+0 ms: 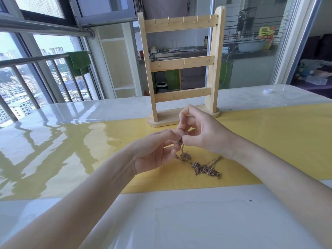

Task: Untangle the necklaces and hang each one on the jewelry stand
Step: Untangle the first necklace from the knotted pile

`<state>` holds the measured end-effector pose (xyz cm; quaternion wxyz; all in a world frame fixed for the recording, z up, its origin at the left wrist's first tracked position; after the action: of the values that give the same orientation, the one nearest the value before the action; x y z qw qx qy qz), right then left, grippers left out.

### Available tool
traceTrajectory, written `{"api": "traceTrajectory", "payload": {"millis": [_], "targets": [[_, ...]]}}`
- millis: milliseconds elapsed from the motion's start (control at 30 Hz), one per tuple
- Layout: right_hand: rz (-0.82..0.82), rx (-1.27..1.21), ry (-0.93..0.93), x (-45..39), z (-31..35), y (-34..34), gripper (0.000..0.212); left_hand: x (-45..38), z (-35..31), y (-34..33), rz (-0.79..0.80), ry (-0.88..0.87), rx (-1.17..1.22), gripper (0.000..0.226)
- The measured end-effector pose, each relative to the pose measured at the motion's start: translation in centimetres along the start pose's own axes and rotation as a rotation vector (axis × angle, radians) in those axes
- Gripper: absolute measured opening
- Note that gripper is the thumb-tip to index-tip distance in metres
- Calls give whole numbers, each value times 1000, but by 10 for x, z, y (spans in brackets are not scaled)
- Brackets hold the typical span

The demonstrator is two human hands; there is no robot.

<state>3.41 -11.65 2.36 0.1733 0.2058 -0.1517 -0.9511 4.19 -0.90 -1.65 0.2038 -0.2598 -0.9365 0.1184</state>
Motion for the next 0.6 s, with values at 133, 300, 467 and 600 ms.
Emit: {"api": "traceTrajectory", "payload": {"millis": [133, 300, 467, 600], "targets": [[-22, 9, 30, -1, 5, 6, 32, 0, -4, 0, -5, -34, 114, 20], [-52, 154, 75, -1, 7, 6, 33, -1, -3, 0, -24, -61, 103, 11], [-32, 344, 104, 1, 5, 1, 33, -2, 0, 8, -57, -19, -132, 6], [6, 419, 89, 2, -1, -3, 33, -1, 2, 13, -59, 8, -187, 8]]}}
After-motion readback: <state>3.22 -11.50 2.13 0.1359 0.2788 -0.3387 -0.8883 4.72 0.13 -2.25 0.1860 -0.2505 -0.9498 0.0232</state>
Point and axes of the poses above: each hand's wrist, its own x-axis away from the middle knuckle, its own y-axis out of the back of the hand, z = x × y, the point moved 6 cm from there along -x, towards the middle knuckle
